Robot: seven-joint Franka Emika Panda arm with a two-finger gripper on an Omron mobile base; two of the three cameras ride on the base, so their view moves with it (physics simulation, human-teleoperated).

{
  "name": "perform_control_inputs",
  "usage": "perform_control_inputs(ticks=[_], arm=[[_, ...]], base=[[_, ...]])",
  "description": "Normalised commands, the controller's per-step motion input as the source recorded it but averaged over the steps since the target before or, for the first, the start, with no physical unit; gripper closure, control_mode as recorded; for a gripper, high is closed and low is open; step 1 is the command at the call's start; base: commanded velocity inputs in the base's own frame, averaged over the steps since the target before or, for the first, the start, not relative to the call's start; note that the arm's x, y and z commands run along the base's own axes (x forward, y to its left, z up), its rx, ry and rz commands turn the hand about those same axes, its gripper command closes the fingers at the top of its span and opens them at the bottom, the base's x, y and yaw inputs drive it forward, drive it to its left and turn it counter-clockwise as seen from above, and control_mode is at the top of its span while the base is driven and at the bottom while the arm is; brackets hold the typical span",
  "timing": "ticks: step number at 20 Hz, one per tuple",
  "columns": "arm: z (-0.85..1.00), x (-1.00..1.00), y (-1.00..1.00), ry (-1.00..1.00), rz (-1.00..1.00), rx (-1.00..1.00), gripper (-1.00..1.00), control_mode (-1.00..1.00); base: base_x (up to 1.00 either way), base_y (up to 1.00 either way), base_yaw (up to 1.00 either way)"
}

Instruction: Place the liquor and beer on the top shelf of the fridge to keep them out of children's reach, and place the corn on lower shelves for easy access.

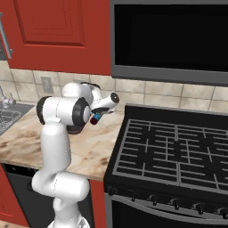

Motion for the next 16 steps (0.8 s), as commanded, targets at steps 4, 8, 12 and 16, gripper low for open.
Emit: perform_control_inputs(ticks=[4,8,12,16], arm=[[-0.14,0.21,0.11,0.00,0.00,0.00,-1.00,-1.00],[-0.23,0.40,0.00,0.00,-0.04,0.00,-1.00,-1.00],[-0.25,0.48,0.00,0.00,-0.08,0.00,-1.00,-1.00],[-0.21,0.47,0.03,0.00,-0.08,0.00,-1.00,-1.00]], base=[[0.00,0.00,0.00],[0.00,0.00,0.00],[0.00,0.00,0.00],[0.00,0.00,0.00]])
